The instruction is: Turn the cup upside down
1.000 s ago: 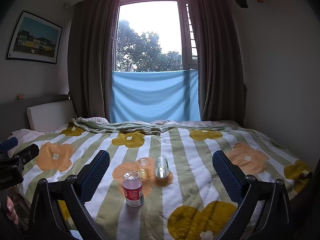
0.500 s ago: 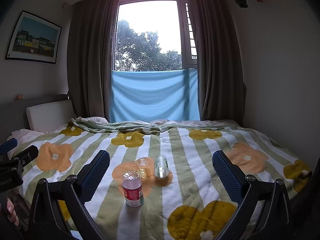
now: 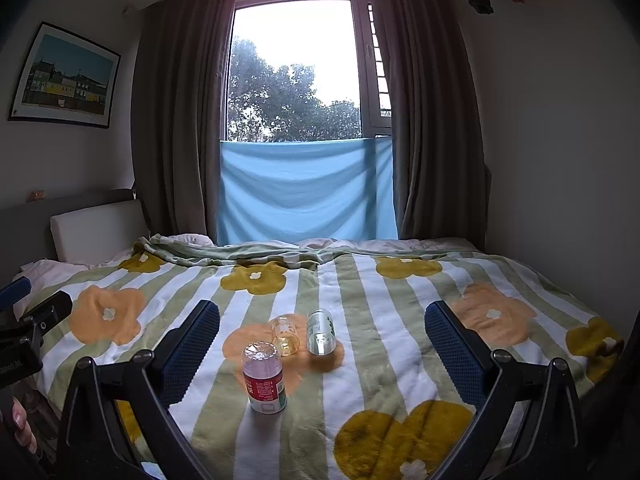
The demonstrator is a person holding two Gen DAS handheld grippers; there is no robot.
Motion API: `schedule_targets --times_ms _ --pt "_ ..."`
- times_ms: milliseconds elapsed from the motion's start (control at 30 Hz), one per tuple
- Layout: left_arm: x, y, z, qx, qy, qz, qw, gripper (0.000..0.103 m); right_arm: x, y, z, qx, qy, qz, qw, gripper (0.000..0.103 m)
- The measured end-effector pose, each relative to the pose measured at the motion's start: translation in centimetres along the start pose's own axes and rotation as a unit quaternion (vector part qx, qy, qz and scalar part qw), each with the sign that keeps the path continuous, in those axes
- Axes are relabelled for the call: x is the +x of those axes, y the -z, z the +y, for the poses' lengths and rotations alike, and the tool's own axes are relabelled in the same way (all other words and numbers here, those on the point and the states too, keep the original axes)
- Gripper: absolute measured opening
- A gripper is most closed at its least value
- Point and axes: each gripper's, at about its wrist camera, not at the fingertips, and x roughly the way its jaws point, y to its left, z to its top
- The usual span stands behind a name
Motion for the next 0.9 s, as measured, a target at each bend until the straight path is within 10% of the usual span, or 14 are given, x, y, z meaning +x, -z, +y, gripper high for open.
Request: schedule_targets --times_ms 900 --pt "-0.56 0.17 0.4 0.001 -0.008 -0.022 0.9997 0.103 0.02 0.11 0.53 0.0 0.0 -0.001 1.0 0.103"
